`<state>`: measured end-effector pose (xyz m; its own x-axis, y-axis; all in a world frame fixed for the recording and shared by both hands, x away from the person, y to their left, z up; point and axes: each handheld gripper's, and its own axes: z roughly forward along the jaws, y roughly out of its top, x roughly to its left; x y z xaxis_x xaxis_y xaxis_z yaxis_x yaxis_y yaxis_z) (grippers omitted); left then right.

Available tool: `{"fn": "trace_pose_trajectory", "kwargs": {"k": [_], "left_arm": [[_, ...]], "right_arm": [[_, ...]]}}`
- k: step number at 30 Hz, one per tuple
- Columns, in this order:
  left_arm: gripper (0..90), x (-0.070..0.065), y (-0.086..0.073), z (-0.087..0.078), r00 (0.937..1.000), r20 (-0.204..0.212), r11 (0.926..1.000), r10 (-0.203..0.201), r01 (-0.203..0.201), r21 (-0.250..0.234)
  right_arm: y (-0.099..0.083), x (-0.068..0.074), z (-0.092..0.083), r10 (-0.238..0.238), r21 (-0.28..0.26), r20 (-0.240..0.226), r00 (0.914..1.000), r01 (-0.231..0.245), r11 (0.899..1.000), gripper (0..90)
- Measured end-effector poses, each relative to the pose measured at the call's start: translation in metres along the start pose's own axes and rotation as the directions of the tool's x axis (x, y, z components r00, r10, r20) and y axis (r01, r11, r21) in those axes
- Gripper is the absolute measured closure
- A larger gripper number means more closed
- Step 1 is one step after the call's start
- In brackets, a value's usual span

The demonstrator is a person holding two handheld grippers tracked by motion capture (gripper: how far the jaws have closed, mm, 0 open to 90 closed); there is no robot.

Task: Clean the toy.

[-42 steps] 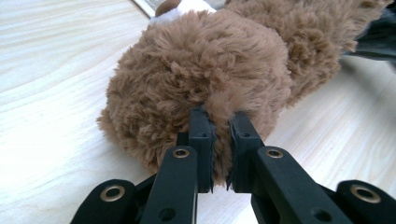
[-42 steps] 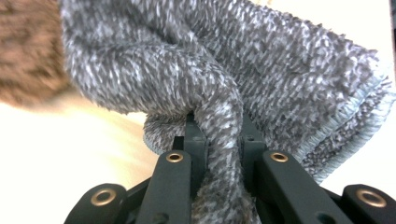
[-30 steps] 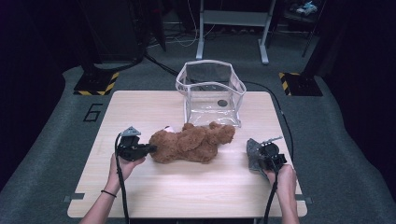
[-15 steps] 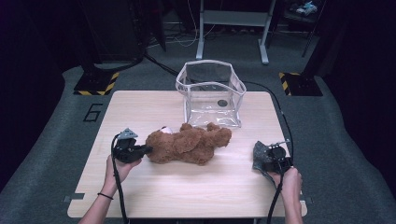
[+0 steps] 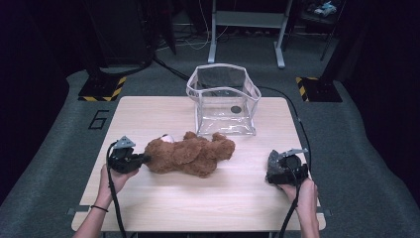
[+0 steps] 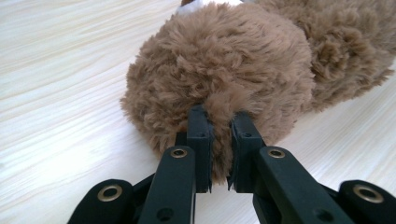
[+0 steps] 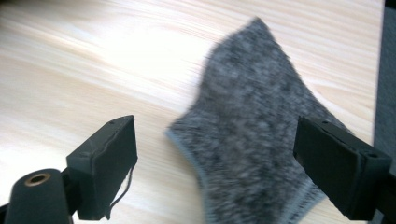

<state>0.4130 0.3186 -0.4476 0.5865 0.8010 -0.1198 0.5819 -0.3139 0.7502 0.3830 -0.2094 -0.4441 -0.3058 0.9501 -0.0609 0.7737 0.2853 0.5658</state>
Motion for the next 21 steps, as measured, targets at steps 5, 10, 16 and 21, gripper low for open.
{"fn": "trace_pose_trajectory", "kwargs": {"k": [5, 10, 16, 21], "left_arm": [[65.9, 0.004, -0.003, -0.008, 0.9980, 0.022, 0.9982, -0.060, 0.059, 0.013], [38.9, -0.005, 0.008, -0.019, 0.9948, 0.025, 0.9949, -0.099, 0.099, -0.016], [27.3, -0.016, 0.037, -0.015, 0.9925, 0.005, 0.9922, -0.122, 0.122, -0.025], [21.7, -0.018, 0.063, 0.018, 0.9927, -0.048, 0.9922, -0.111, 0.113, 0.052]], "right_arm": [[-0.003, 0.009, 0.009, -0.021, 0.027, -0.013, 0.9997, 0.022, 0.999, 12.8], [-0.005, 0.014, 0.016, -0.015, 0.040, -0.023, 0.9996, 0.016, 0.999, 13.2], [-0.006, 0.023, 0.020, -0.030, 0.019, -0.032, 0.9991, 0.030, 0.999, 13.1], [-0.010, 0.036, 0.026, -0.024, -0.038, -0.043, 0.9988, 0.023, 0.999, 12.5]]}}
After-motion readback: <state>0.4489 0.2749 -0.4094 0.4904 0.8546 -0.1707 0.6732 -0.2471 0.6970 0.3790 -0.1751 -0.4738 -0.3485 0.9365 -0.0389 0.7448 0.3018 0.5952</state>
